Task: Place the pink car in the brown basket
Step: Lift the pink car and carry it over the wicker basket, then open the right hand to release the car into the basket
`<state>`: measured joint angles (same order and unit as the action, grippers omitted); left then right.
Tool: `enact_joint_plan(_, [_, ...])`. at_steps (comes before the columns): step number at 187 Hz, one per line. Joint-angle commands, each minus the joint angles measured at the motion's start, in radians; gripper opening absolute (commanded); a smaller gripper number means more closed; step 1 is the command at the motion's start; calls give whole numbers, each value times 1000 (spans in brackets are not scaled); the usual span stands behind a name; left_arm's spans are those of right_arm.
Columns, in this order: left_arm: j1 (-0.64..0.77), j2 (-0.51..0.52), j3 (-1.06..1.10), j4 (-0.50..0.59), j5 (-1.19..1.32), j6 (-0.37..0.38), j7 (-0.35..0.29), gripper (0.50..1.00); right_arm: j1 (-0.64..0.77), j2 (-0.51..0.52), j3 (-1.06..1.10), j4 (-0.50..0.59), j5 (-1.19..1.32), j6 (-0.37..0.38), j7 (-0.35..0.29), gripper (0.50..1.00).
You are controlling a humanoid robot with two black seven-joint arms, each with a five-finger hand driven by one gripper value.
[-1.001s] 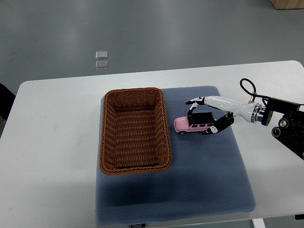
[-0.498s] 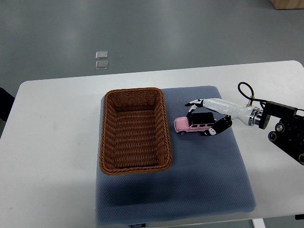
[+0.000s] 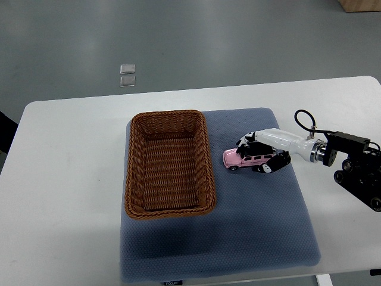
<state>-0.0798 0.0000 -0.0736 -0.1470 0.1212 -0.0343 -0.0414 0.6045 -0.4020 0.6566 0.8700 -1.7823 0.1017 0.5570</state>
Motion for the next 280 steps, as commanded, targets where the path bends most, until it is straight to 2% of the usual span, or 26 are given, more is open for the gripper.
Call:
enact_joint_plan(1, [0,0,0,0,0,-1,0,1000,0,0,0,0,-5,0,0,574])
enact_joint_plan(2, [0,0,0,0,0,-1,0,1000,0,0,0,-2,-5,0,-2,540])
enact_joint_plan(3, [0,0,0,0,0,-1,0,1000,0,0,0,-2,-5,0,-2,539])
enact_joint_plan(4, [0,0,0,0,0,1,0,1000,0,0,0,-2,-5,0,-3,501])
enact_joint_plan(23, [0,0,0,0,0,1,0,1000,0,0,0,-2,-5,-13,-25,500])
enact_joint_plan(61, [0,0,-2,0,0,-1,0,1000,3,-6,17,7,15,-65,-25,500])
enact_joint_plan(99, [0,0,-2,1,0,-1,0,1000,61,-50,25,50,81,-103,-19,500])
enact_joint_plan(131, [0,0,-3,1,0,-1,0,1000,136,-61,21,86,129,-105,-17,500])
enact_joint_plan(160, [0,0,-3,3,0,-1,0,1000,196,-34,0,106,142,-97,-14,500])
enact_joint_plan(193, [0,0,-3,6,0,-1,0,1000,264,69,-115,106,147,-97,-14,500])
enact_joint_plan(224, [0,0,-5,6,0,1,0,1000,282,153,-204,87,146,-100,-14,500])
enact_joint_plan(267, [0,0,-5,6,0,-1,0,1000,279,201,-238,43,144,-108,-23,500])
enact_joint_plan(268, [0,0,-3,6,0,-1,0,1000,279,201,-238,43,144,-108,-25,529])
enact_joint_plan(269, [0,0,-3,6,0,-1,0,1000,279,201,-238,43,144,-108,-25,529])
enact_joint_plan(270, [0,0,-5,6,0,-1,0,1000,279,201,-238,43,144,-108,-25,559])
enact_joint_plan(275, [0,0,-3,6,0,1,0,1000,278,201,-238,41,144,-108,-25,609])
enact_joint_plan(276, [0,0,-5,6,0,-1,0,1000,278,201,-238,40,144,-106,-25,635])
enact_joint_plan(277, [0,0,-5,6,0,-1,0,1000,278,201,-238,40,144,-106,-25,635])
enact_joint_plan(278, [0,0,-5,6,0,-1,0,1000,278,201,-238,40,144,-106,-25,664])
enact_joint_plan(279, [0,0,-5,6,0,-1,0,1000,278,201,-238,40,144,-106,-25,664])
enact_joint_plan(280, [0,0,-3,6,0,-1,0,1000,278,201,-238,38,144,-106,-25,706])
